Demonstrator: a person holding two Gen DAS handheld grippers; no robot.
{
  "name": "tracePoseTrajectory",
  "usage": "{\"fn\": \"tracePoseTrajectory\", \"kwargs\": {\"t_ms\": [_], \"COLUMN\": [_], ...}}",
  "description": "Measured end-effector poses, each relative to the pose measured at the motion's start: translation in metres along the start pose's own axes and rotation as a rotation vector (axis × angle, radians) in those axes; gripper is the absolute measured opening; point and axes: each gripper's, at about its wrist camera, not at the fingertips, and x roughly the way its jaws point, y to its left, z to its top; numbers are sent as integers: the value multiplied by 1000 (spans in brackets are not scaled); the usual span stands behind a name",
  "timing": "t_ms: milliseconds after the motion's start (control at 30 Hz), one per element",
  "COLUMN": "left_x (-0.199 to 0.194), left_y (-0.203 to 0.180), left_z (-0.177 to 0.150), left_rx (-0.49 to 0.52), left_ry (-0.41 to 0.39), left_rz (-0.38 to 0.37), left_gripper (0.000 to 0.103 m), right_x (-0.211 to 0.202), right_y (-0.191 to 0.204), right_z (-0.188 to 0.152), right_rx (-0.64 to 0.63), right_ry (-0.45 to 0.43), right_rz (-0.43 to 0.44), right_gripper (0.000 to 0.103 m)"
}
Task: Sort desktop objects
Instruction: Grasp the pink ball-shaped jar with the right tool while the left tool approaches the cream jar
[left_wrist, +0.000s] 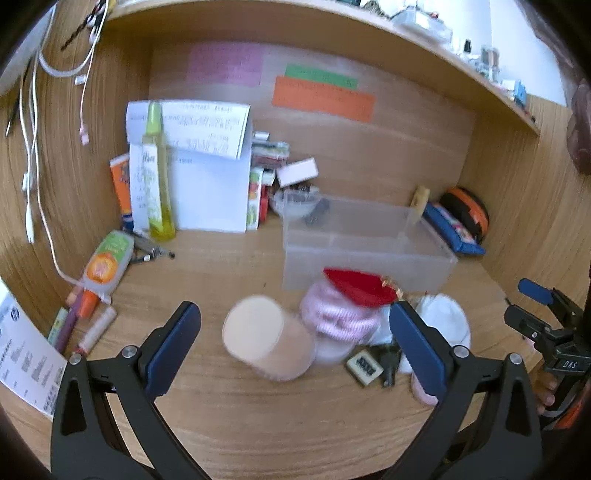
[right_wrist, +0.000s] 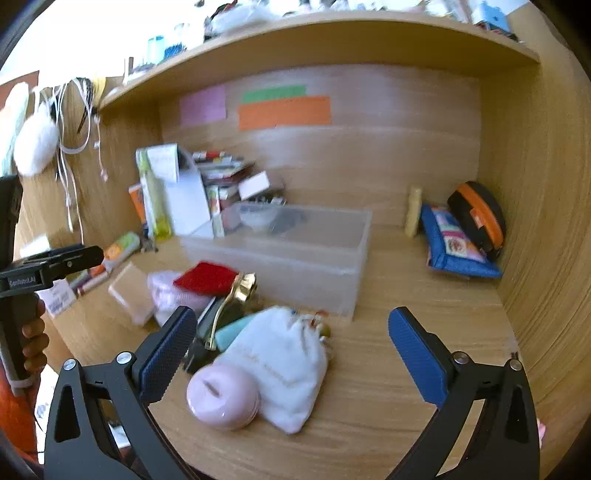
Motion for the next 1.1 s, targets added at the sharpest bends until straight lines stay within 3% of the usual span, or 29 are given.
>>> {"fn": "tracePoseTrajectory", "kwargs": {"t_ms": [267,400,533,700,1100], "left_x": [33,49,59,74,90], "left_y": [15,22,26,33,35], "left_z": [-25,-31,-32,-31,-22], "left_rx": [-35,-66,-85,-127,-137], "left_ry": [121,166,177,202,223], "left_rz": [-14,-36,-62,-91,-103], "left_gripper": [103,103,103,103,103], "right_x": [28,33,38,48,70], "right_y": [18,36,47,57,66], "right_z": [-26,-40,-45,-48,-66], "right_rx": [5,-42,-59,-73,-89], "right_ry": [154,204,239,273,341], "right_rz": [69,83,115,129,112], "right_gripper": [100,94,81,76,74]}}
